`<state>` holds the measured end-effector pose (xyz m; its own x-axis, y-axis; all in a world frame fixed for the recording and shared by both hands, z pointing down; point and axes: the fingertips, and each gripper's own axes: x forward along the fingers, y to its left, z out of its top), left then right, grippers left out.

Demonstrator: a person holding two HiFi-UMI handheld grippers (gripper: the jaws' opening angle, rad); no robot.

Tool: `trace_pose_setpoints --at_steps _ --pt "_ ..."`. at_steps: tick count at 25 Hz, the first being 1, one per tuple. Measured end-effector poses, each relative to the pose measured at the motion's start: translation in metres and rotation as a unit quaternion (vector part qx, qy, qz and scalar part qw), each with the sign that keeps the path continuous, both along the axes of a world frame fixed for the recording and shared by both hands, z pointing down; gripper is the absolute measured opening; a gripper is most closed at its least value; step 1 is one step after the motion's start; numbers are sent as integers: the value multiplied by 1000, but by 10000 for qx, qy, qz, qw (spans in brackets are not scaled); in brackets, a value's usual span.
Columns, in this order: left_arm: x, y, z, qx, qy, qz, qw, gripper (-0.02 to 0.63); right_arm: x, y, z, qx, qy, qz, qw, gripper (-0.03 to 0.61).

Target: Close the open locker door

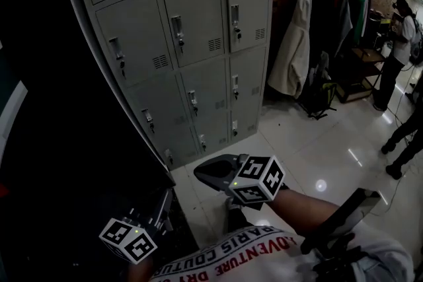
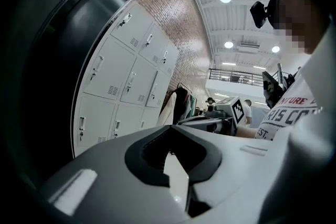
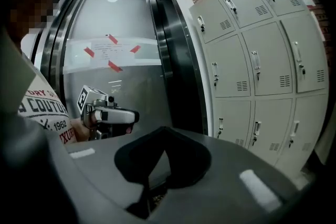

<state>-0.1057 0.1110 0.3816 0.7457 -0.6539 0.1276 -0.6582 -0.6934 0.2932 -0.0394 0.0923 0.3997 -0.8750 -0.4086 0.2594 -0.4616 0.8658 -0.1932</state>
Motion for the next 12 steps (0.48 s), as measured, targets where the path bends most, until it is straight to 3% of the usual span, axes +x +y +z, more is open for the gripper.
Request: trace_pose_setpoints --at_steps 12 --pt "16 15 -1 35 -54 45 10000 5 -2 28 -5 45 -140 -261 9995 -6"
